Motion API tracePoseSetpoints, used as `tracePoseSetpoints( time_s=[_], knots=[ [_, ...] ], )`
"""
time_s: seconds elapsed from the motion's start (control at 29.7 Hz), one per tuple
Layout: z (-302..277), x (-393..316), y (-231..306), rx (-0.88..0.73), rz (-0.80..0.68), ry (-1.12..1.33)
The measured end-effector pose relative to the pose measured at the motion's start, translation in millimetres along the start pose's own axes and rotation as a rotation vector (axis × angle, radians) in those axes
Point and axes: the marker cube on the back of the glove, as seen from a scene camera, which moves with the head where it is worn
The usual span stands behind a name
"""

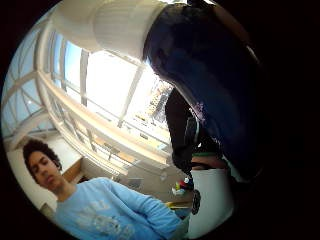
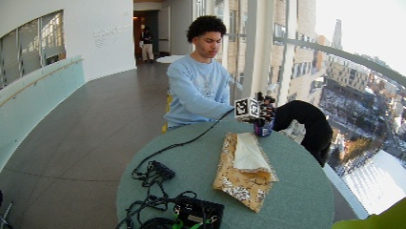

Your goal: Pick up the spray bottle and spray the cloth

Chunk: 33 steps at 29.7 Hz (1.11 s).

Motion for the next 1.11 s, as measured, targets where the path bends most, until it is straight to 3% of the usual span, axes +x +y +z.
tracePoseSetpoints(
  time_s=[0.27, 0.44, 0.81, 1.11],
  knots=[
    [-32.0, -3.5, 22.8, -0.063, 0.011, 0.088],
    [-83.8, -3.1, 52.3, -0.098, -0.009, 0.31],
    [-220.4, 15.9, 164.8, -0.127, 0.06, 0.736],
    [-288.8, 28.6, 250.2, -0.071, 0.137, 0.877]
  ],
)
